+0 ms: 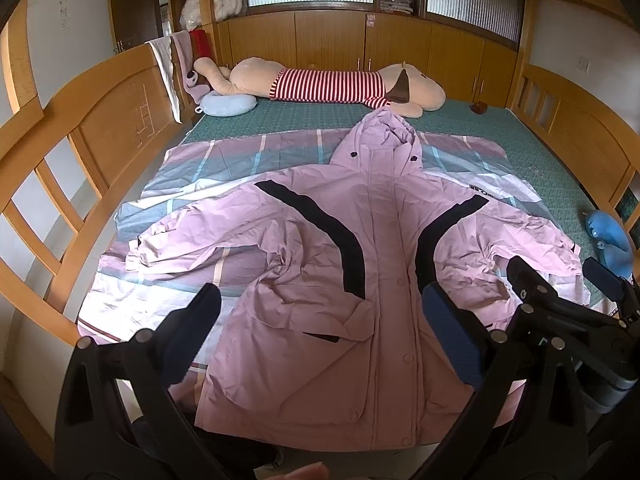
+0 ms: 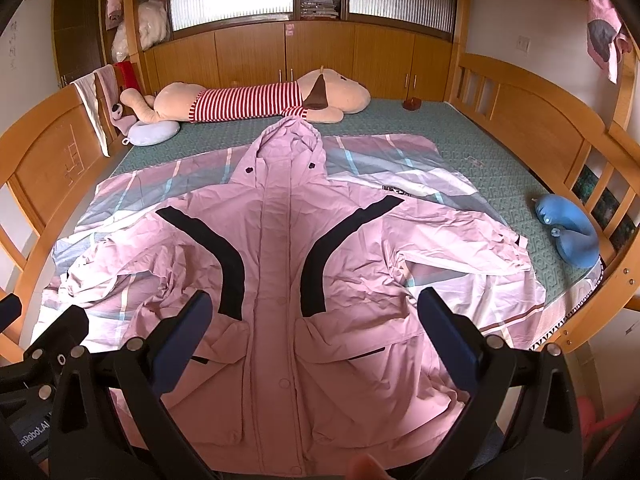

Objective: Fold large clothes

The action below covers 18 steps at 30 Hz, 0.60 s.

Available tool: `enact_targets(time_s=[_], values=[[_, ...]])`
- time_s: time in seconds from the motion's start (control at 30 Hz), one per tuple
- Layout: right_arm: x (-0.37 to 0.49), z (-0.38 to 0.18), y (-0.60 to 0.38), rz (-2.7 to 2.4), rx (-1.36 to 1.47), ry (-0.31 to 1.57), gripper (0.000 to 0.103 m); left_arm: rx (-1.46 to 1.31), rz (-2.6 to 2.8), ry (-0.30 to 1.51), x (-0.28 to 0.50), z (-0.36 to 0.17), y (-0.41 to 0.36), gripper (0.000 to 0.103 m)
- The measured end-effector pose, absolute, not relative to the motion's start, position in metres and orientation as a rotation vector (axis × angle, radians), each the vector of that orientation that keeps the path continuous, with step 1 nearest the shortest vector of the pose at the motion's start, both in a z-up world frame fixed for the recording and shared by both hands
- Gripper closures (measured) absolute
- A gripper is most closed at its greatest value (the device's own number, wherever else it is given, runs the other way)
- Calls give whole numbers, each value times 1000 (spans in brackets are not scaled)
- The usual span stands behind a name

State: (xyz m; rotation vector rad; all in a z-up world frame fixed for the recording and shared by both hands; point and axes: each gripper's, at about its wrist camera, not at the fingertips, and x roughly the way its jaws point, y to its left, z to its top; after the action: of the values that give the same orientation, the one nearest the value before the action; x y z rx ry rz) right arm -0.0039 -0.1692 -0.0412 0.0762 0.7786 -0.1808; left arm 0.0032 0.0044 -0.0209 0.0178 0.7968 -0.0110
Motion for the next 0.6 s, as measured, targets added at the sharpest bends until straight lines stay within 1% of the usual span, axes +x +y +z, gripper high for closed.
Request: enact_targets(time_s=[0.6], values=[[-3,-45,-170,-181,76,785,1,21,-9,803,4,-23,5,2]])
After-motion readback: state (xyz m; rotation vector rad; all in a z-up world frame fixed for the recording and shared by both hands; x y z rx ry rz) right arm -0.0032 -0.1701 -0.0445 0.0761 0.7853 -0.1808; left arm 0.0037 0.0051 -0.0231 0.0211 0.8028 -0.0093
